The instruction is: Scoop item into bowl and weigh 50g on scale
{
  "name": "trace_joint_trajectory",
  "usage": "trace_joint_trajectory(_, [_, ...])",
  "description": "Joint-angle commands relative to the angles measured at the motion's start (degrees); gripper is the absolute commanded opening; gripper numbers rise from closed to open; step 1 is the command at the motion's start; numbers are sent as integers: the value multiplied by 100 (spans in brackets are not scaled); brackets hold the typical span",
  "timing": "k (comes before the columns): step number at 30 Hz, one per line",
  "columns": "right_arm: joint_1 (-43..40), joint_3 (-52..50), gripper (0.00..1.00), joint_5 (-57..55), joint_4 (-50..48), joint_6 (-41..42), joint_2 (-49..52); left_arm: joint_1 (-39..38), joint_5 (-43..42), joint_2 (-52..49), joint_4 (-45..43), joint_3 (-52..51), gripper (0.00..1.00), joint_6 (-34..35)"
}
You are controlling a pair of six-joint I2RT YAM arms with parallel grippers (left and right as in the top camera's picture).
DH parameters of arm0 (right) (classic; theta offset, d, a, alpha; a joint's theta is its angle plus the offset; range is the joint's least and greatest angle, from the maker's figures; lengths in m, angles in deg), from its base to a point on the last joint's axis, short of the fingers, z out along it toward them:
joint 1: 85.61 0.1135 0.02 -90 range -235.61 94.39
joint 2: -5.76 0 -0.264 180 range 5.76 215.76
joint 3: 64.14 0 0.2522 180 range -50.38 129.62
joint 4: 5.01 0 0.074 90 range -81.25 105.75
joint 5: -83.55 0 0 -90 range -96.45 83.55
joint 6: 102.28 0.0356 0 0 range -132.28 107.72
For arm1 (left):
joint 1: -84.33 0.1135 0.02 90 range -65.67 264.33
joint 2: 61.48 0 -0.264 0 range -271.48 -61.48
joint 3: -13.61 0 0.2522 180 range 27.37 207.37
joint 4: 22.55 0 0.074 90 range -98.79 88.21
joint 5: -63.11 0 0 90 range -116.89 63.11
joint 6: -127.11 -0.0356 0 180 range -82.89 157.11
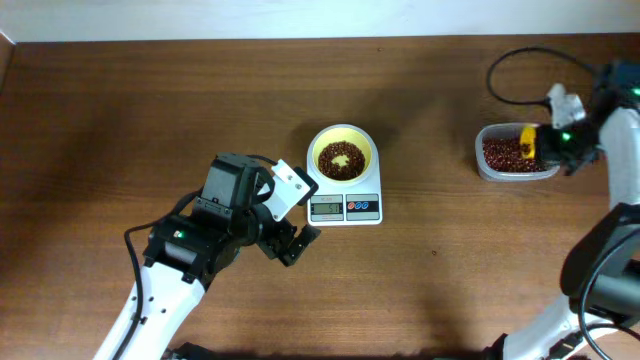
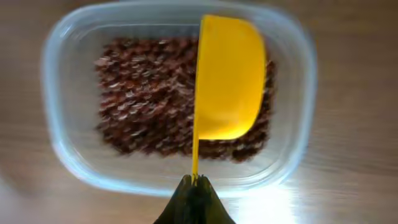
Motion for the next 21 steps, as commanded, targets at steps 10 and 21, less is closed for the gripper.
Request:
trace_joint_trajectory(10, [1228,79,4,-2691,94,-361,-31,-7,17,66,-9,-26,99,37])
trace_joint_trajectory(21, [1191,111,4,-216,505,-522,-848,-7,17,66,-9,-26,99,37])
